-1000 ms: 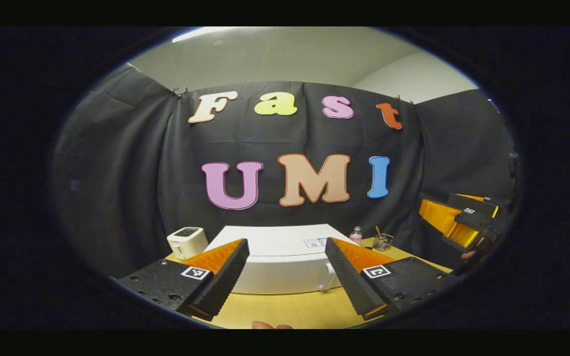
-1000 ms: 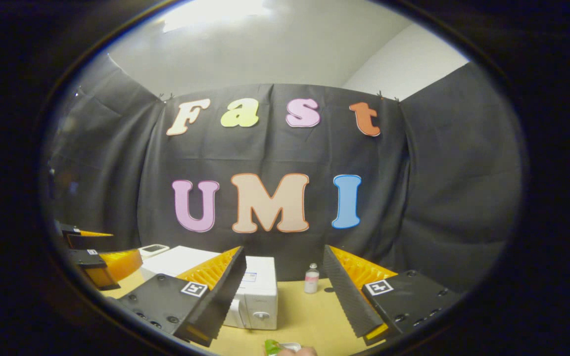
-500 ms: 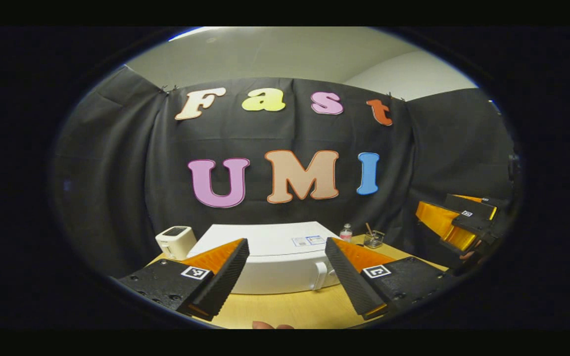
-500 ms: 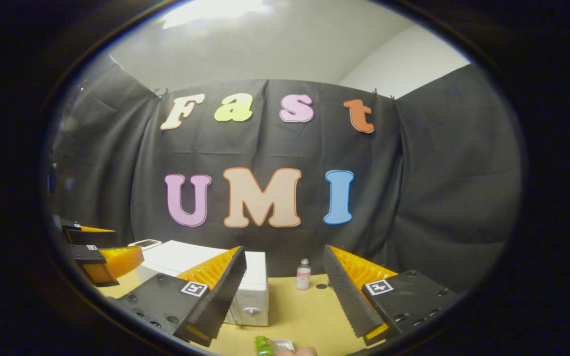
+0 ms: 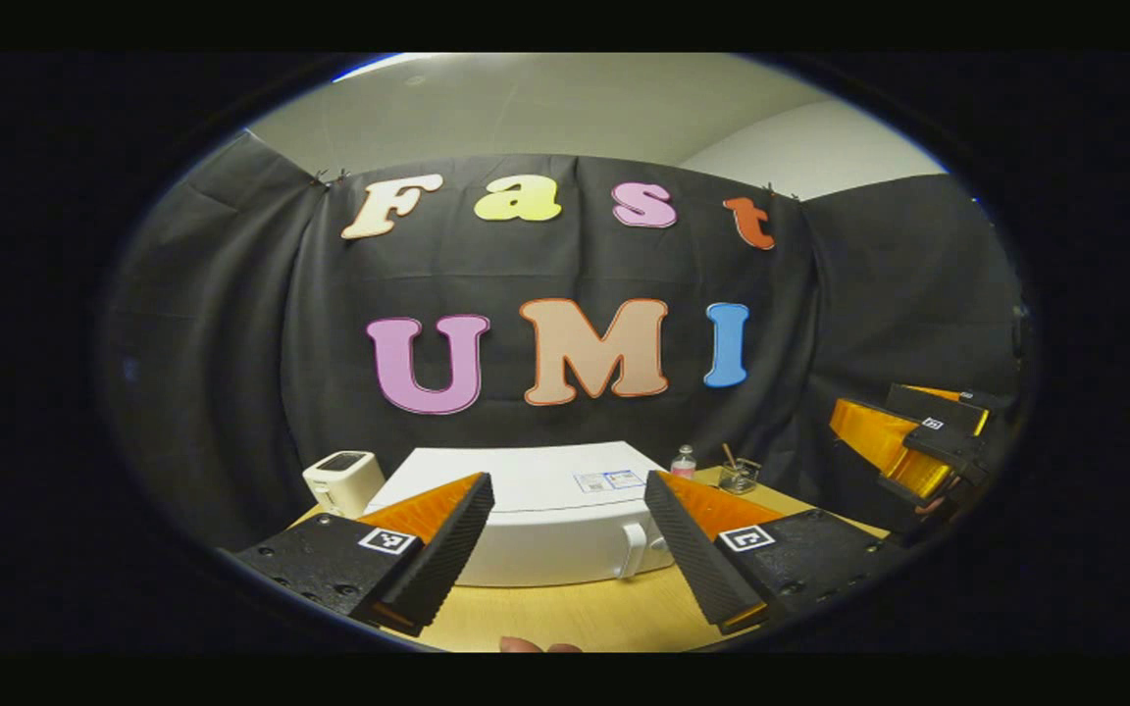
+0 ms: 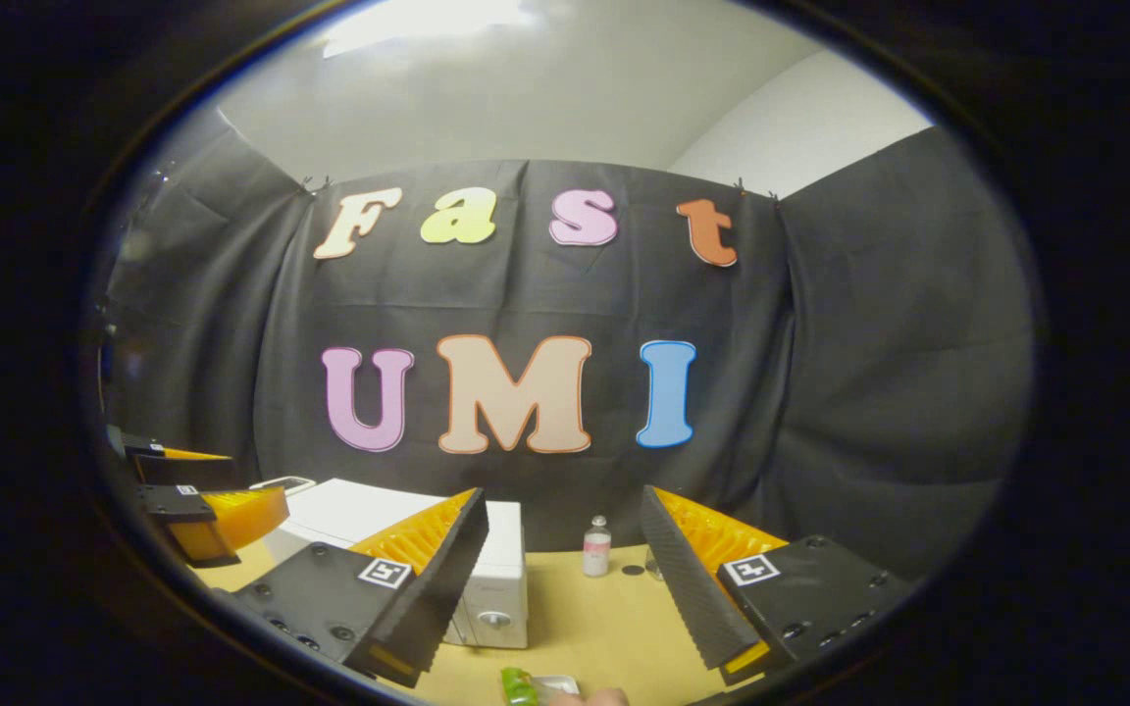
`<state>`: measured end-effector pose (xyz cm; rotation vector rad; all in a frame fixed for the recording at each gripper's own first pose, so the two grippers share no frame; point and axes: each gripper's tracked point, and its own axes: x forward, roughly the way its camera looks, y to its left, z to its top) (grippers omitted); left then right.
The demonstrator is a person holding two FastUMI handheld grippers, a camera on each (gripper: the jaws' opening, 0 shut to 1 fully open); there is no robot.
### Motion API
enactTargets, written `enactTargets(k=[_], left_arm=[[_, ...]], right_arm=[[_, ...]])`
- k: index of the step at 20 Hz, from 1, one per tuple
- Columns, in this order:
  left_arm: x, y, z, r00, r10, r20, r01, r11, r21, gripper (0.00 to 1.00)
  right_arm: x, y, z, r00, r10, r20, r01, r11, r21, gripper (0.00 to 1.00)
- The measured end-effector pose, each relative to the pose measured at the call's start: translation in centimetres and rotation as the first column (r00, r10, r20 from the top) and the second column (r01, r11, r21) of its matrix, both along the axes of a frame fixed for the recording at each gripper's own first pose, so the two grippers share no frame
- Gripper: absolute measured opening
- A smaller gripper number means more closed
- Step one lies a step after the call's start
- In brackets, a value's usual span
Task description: Open the microwave oven with the left hand, put the food in, and close the microwave oven.
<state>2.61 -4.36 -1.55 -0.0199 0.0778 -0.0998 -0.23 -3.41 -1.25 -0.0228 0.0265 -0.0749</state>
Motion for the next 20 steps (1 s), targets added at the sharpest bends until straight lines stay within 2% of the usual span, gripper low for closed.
enactTargets(k=[7,10,14,16,17,20], left_arm=[[0.9,-0.4,-1.9,1.000,0.009,0.009,-0.009,1.000,0.022,0.96],[3.1,-1.3,-7.2,1.000,0.004,-0.029,-0.002,0.998,0.064,0.96],[5.9,-4.3,-16.0,0.993,-0.030,-0.114,0.038,0.997,0.066,0.97],[6.7,-5.8,-21.1,0.979,-0.041,-0.198,0.056,0.996,0.074,0.97],[7.1,-6.5,-23.5,0.969,-0.044,-0.244,0.069,0.993,0.096,0.97],[8.1,-7.6,-27.3,0.945,-0.046,-0.325,0.087,0.990,0.115,0.98]], right_arm=[[-0.3,0.0,-1.0,1.000,0.020,-0.016,-0.019,1.000,0.014,0.96],[-0.9,-0.1,-2.0,0.999,0.032,-0.041,-0.031,0.999,0.032,0.96],[-2.2,-1.6,-2.6,0.998,0.033,-0.061,-0.035,0.999,-0.026,0.96],[-2.9,-2.6,-3.2,0.996,0.020,-0.084,-0.024,0.999,-0.049,0.99],[-3.3,-3.2,-3.3,0.996,0.010,-0.093,-0.016,0.998,-0.060,0.96],[-4.5,-5.0,-3.4,0.994,-0.027,-0.108,0.016,0.995,-0.099,0.96]])
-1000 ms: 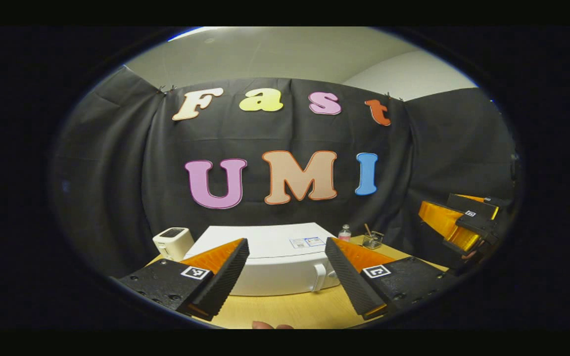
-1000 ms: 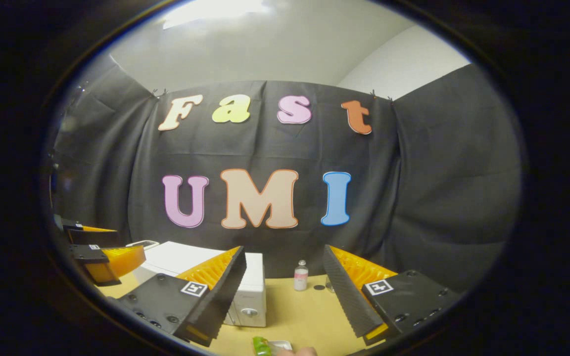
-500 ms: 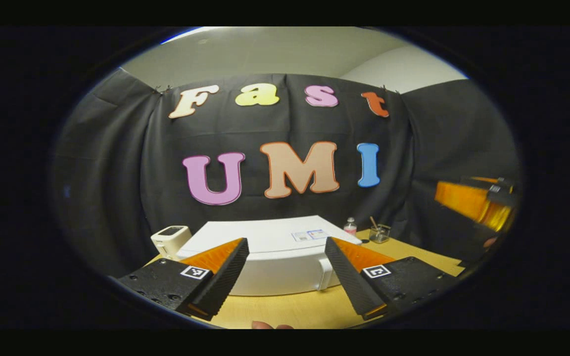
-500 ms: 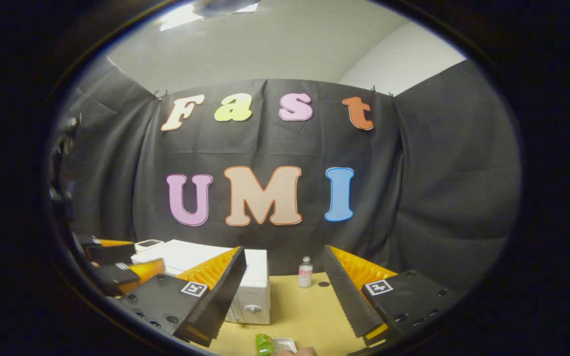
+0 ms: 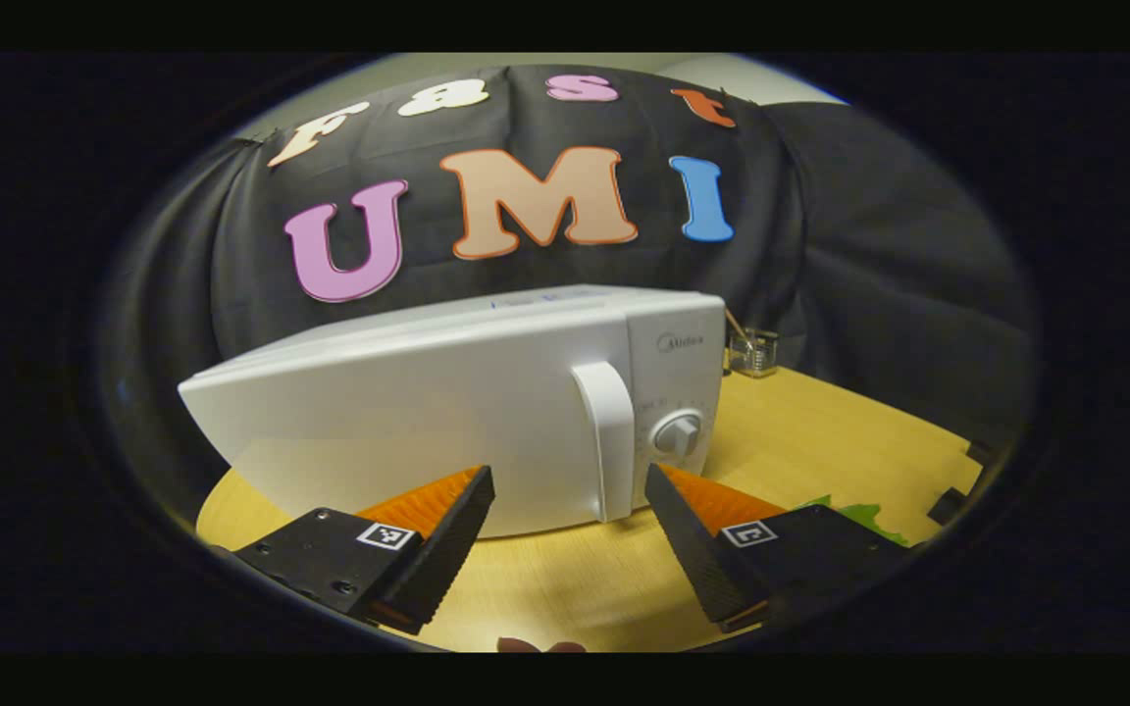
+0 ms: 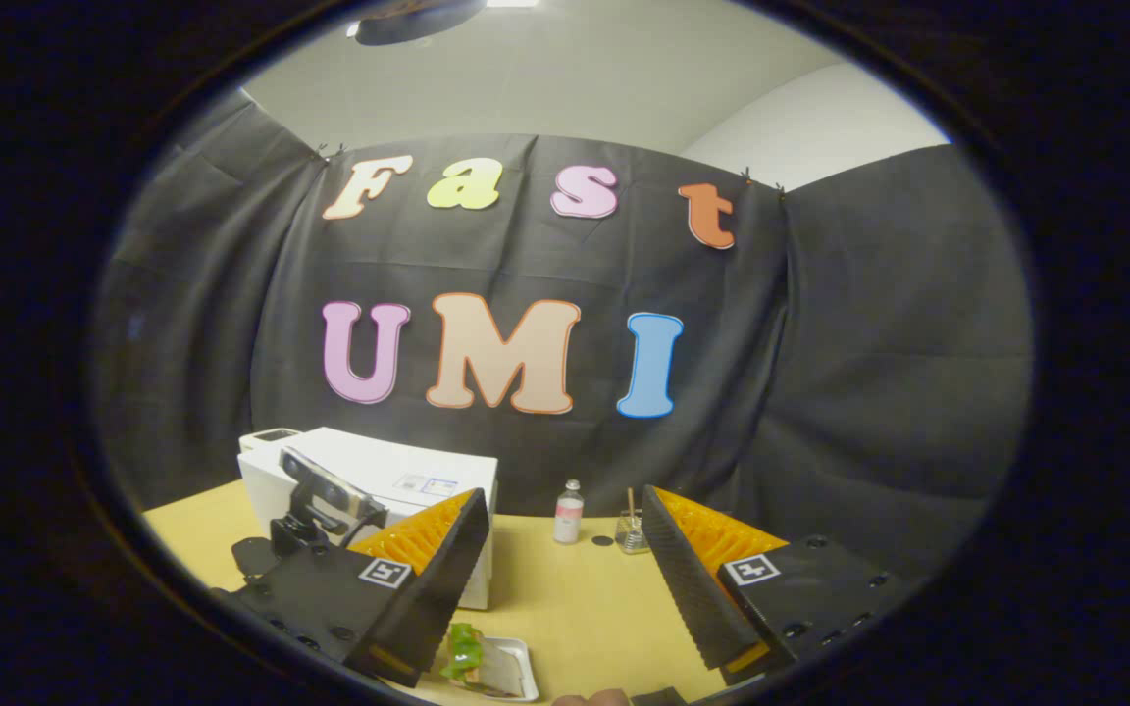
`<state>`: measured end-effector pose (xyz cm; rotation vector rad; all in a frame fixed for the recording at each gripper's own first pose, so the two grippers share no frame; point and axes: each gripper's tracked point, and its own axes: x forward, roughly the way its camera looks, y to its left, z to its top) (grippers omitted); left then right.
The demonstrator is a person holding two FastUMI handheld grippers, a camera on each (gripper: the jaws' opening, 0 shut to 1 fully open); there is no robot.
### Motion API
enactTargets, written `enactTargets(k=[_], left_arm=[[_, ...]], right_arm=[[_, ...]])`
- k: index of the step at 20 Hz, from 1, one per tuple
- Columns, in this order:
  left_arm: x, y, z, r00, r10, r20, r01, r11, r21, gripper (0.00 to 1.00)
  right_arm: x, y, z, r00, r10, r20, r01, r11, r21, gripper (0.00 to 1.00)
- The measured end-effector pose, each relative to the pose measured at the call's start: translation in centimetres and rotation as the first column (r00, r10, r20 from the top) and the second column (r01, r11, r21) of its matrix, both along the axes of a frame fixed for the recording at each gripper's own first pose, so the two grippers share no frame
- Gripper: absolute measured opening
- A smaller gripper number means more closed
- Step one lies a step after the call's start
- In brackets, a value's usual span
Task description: Open the microwave oven with the left hand, put the food in, and close the microwave oven.
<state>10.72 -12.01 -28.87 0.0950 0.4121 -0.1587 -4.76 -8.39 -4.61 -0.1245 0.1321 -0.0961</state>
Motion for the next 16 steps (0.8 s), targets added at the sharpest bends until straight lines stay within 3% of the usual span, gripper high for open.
enactTargets(k=[6,12,13,14,16], left_arm=[[2.1,-2.1,-1.0,1.000,0.001,-0.013,-0.002,1.000,-0.014,0.96],[2.8,-2.6,-2.0,0.997,0.041,-0.068,-0.044,0.998,-0.036,0.54],[2.8,-2.4,-2.1,0.995,0.054,-0.083,-0.058,0.997,-0.043,0.39],[2.8,-2.6,-2.3,0.993,0.067,-0.097,-0.073,0.996,-0.055,0.31],[2.7,-2.7,-2.3,0.992,0.065,-0.109,-0.071,0.996,-0.054,0.28]], right_arm=[[-1.4,-2.0,-0.9,0.998,-0.040,-0.042,0.040,0.999,-0.006,0.99],[-1.5,-2.8,-0.8,0.998,-0.046,-0.050,0.045,0.999,-0.022,0.97],[-1.5,-2.9,-1.0,0.997,-0.046,-0.054,0.045,0.999,-0.023,0.96],[-1.5,-3.0,-1.1,0.997,-0.046,-0.057,0.045,0.999,-0.024,0.97],[-1.6,-3.0,-1.4,0.997,-0.045,-0.065,0.044,0.999,-0.026,0.96]])
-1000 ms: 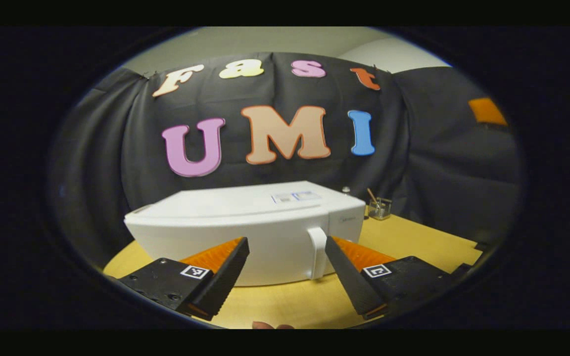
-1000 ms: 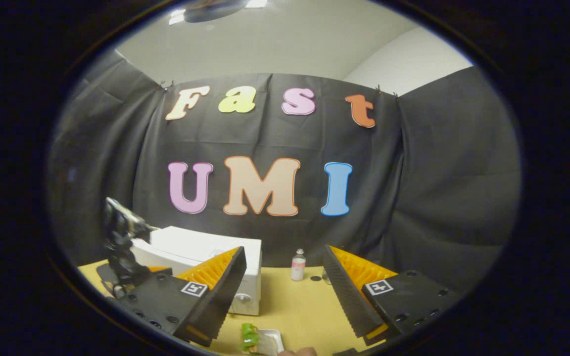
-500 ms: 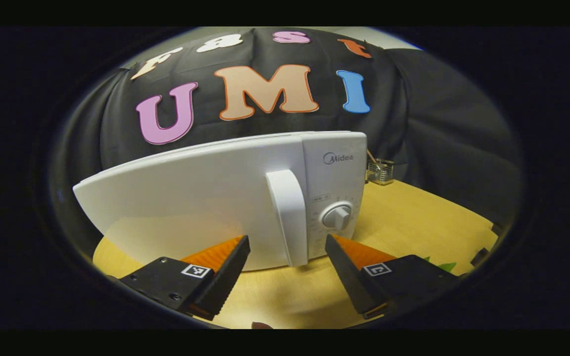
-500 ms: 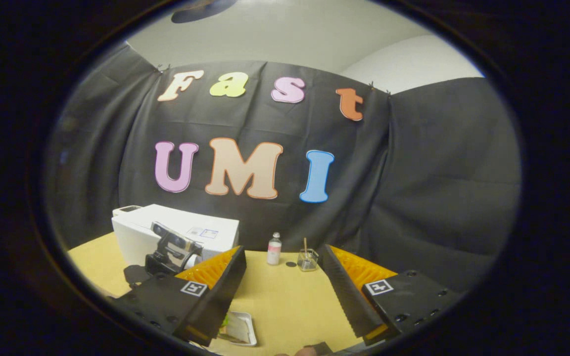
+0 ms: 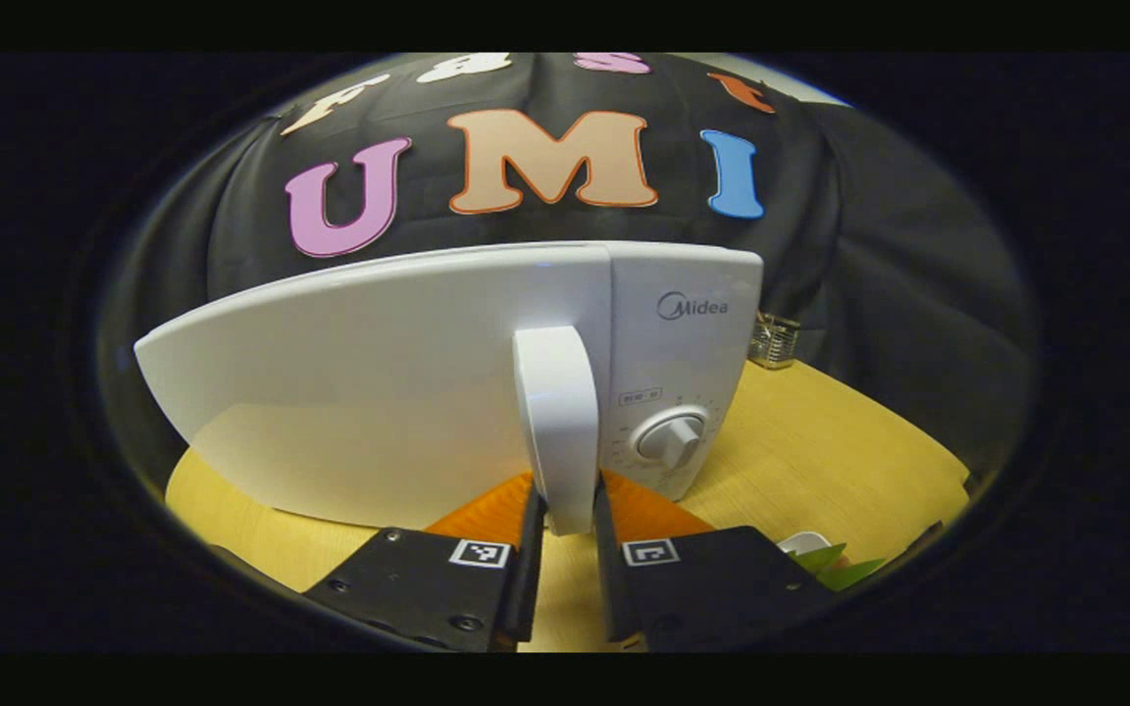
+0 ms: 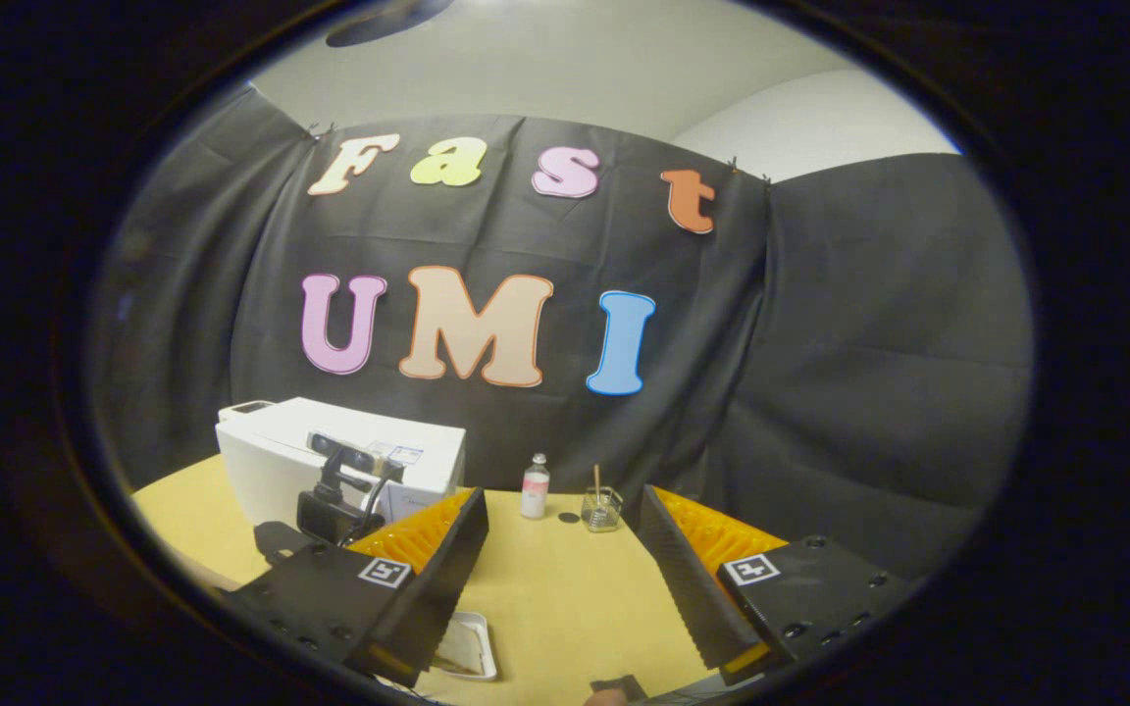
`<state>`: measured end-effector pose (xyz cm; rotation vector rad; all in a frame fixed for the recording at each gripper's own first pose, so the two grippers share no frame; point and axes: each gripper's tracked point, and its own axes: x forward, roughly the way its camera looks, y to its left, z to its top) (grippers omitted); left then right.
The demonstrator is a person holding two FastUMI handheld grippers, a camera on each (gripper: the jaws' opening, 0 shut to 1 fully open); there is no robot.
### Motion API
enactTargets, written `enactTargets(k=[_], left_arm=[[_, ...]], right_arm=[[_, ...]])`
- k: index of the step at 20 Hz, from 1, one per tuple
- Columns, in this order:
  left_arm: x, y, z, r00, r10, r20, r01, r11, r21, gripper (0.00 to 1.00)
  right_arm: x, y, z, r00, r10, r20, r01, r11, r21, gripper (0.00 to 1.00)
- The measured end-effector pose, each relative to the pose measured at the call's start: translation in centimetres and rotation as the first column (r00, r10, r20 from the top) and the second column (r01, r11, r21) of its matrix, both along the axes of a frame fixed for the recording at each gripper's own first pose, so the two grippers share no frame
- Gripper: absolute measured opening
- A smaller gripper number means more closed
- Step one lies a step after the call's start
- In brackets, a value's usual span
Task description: Open the microwave oven with the left hand, put the food in, and close the microwave oven.
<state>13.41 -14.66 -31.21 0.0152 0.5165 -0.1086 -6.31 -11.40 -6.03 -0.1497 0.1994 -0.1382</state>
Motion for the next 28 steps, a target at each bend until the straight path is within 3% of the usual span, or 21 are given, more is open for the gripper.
enactTargets(k=[6,10,18,23,28], left_arm=[[-0.6,-0.3,0.0,0.996,-0.085,-0.021,0.085,0.996,-0.024,0.13],[-1.0,-0.4,0.1,0.986,-0.158,-0.056,0.157,0.987,-0.028,0.11],[-14.4,2.6,0.9,0.964,-0.253,-0.084,0.248,0.967,-0.065,0.10],[-20.1,6.7,1.0,0.962,-0.230,-0.151,0.227,0.973,-0.038,0.11],[-23.4,10.0,1.4,0.966,-0.163,-0.200,0.163,0.986,-0.014,0.14]], right_arm=[[0.2,0.4,-1.0,1.000,0.010,-0.014,-0.010,1.000,0.027,0.97],[1.0,1.4,-2.1,0.999,0.040,-0.031,-0.039,0.998,0.048,0.97],[1.8,5.1,-8.8,0.981,0.132,-0.139,-0.116,0.986,0.116,0.97],[1.2,9.3,-14.9,0.939,0.237,-0.248,-0.210,0.969,0.130,0.97],[-1.1,11.4,-22.2,0.865,0.296,-0.405,-0.292,0.954,0.073,1.00]])
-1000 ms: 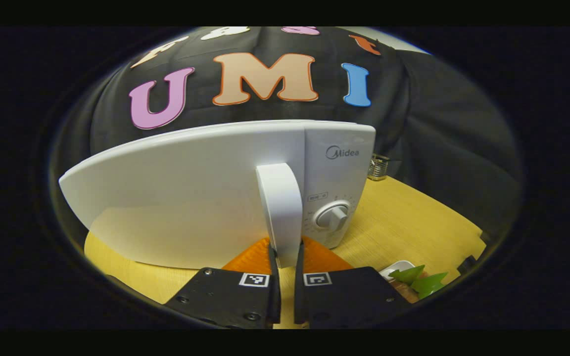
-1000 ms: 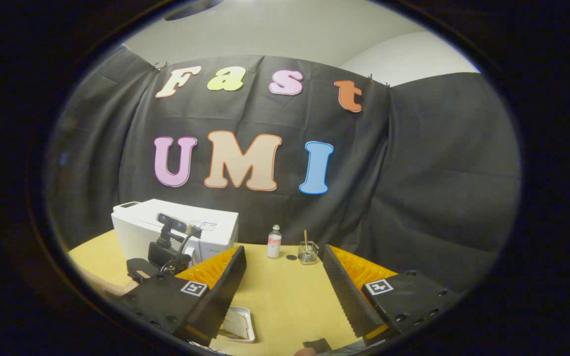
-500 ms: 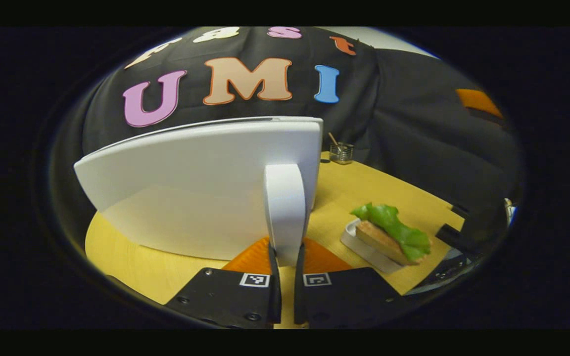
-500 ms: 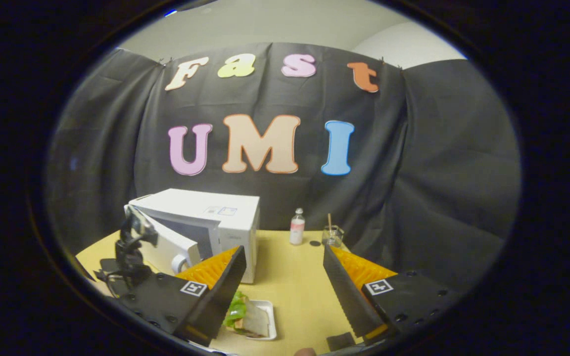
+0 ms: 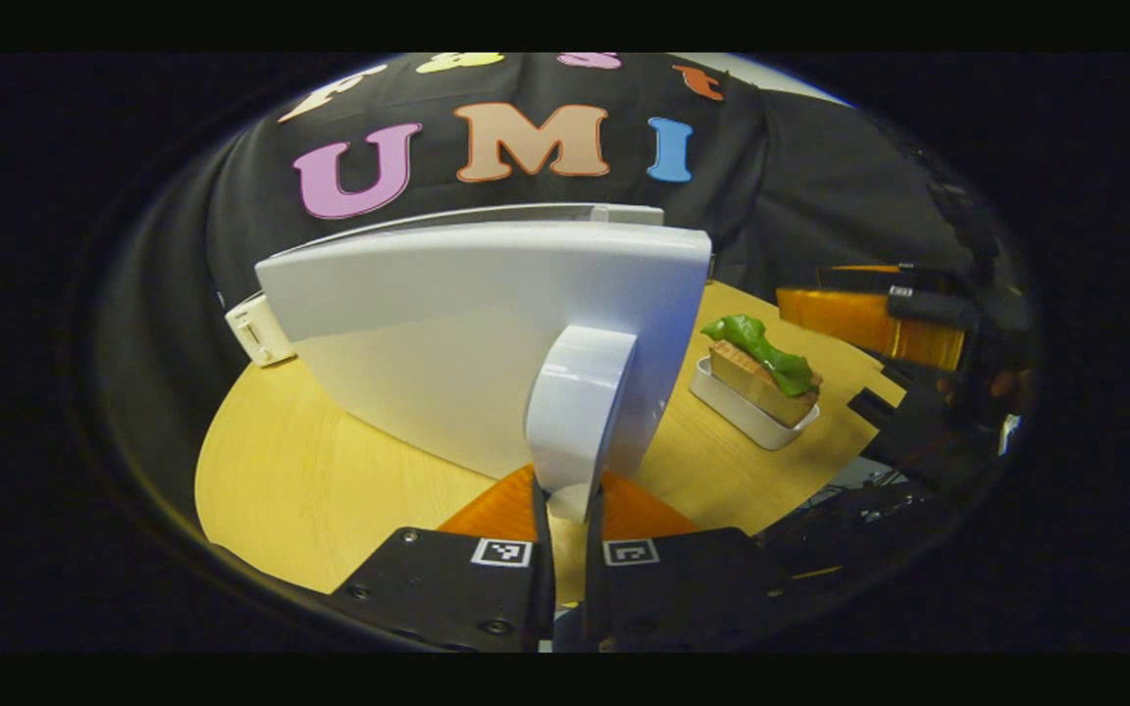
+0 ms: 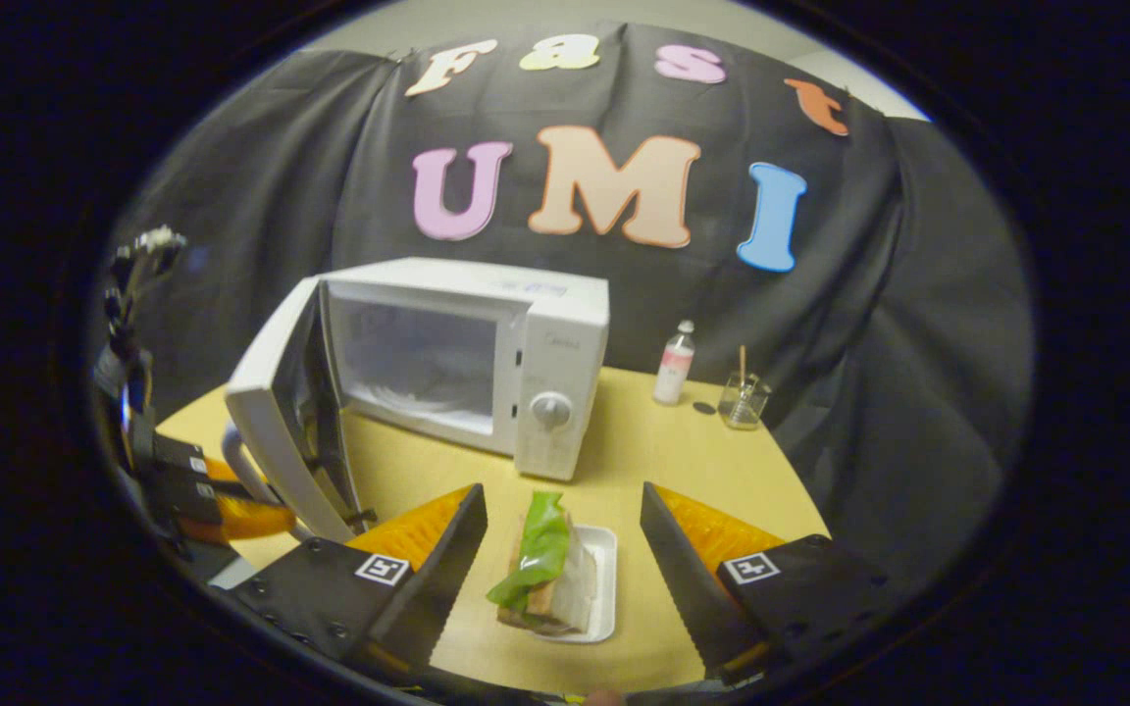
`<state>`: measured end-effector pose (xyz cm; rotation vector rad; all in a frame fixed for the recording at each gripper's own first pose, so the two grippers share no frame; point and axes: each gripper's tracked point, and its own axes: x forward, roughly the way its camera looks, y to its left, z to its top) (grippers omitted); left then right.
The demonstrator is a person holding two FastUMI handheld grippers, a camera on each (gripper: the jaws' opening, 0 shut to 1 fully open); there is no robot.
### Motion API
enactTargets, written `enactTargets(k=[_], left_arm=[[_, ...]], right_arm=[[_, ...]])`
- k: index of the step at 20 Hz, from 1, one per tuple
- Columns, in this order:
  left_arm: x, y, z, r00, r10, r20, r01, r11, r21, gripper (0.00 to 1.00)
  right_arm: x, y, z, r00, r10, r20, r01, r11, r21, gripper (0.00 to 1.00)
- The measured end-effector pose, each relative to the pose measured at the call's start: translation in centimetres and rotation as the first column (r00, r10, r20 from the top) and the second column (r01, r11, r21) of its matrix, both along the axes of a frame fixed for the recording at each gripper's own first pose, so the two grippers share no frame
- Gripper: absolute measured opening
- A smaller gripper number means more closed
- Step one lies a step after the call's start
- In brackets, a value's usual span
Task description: Open the microwave oven with the left hand, put the food in, and close the microwave oven.
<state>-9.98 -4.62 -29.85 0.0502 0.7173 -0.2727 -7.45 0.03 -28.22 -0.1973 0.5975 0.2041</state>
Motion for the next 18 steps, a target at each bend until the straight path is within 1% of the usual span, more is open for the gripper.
enactTargets(k=[2,3,4,5,6,9,11,12,13,14,15,16,17,18], left_arm=[[-1.0,1.3,-0.1,1.000,0.029,-0.010,-0.029,1.000,0.011,0.13],[-1.4,2.1,0.0,0.999,0.043,-0.014,-0.043,0.999,0.020,0.13],[-1.9,2.9,0.0,0.998,0.057,-0.018,-0.056,0.998,0.030,0.13],[-2.2,3.5,-0.1,0.997,0.073,-0.024,-0.072,0.997,0.038,0.13],[-2.4,4.1,-0.1,0.995,0.093,-0.027,-0.092,0.995,0.045,0.12],[-3.9,6.9,-0.1,0.983,0.177,-0.041,-0.174,0.983,0.067,0.13],[-4.8,8.9,-0.2,0.970,0.238,-0.046,-0.234,0.969,0.083,0.12],[-5.2,10.0,-0.2,0.962,0.268,-0.049,-0.263,0.960,0.091,0.13],[-5.6,10.7,-0.2,0.958,0.282,-0.053,-0.277,0.957,0.091,0.12],[-5.9,11.1,-0.2,0.959,0.280,-0.044,-0.276,0.957,0.087,0.12],[-5.9,11.4,-0.2,0.960,0.275,-0.044,-0.271,0.959,0.086,0.14],[-6.2,11.8,-0.3,0.960,0.274,-0.050,-0.269,0.959,0.084,0.14],[-6.3,12.1,-0.3,0.960,0.274,-0.053,-0.270,0.960,0.081,0.16],[-6.4,12.1,-0.2,0.961,0.271,-0.057,-0.266,0.961,0.077,0.15]], right_arm=[[-1.2,0.0,-3.1,0.997,0.020,-0.072,-0.023,0.999,-0.039,0.98],[-2.0,-0.1,-4.6,0.993,0.024,-0.111,-0.031,0.998,-0.053,0.99],[-2.6,-0.2,-5.7,0.989,0.026,-0.145,-0.035,0.997,-0.061,1.00],[-3.0,-0.6,-6.5,0.986,0.021,-0.166,-0.034,0.997,-0.075,0.99],[-2.9,-0.8,-6.9,0.985,0.019,-0.172,-0.033,0.996,-0.081,0.99],[-2.9,-1.3,-8.0,0.983,0.020,-0.183,-0.040,0.993,-0.107,1.00],[-2.9,-1.4,-8.4,0.980,0.014,-0.200,-0.035,0.994,-0.100,0.99],[-3.0,-1.2,-8.6,0.977,0.009,-0.213,-0.027,0.996,-0.082,0.97],[-3.4,-1.4,-8.9,0.975,-0.004,-0.223,-0.010,0.998,-0.066,0.88],[-3.6,-1.4,-9.1,0.972,-0.014,-0.233,0.002,0.999,-0.053,0.84],[-3.9,-1.5,-8.9,0.971,-0.026,-0.237,0.013,0.998,-0.056,0.70],[-3.9,-1.5,-8.8,0.971,-0.026,-0.238,0.014,0.998,-0.055,0.66],[-3.7,-1.8,-8.7,0.973,-0.039,-0.228,0.022,0.997,-0.076,0.61],[-3.4,-1.9,-8.4,0.975,-0.041,-0.220,0.024,0.997,-0.079,0.53]])
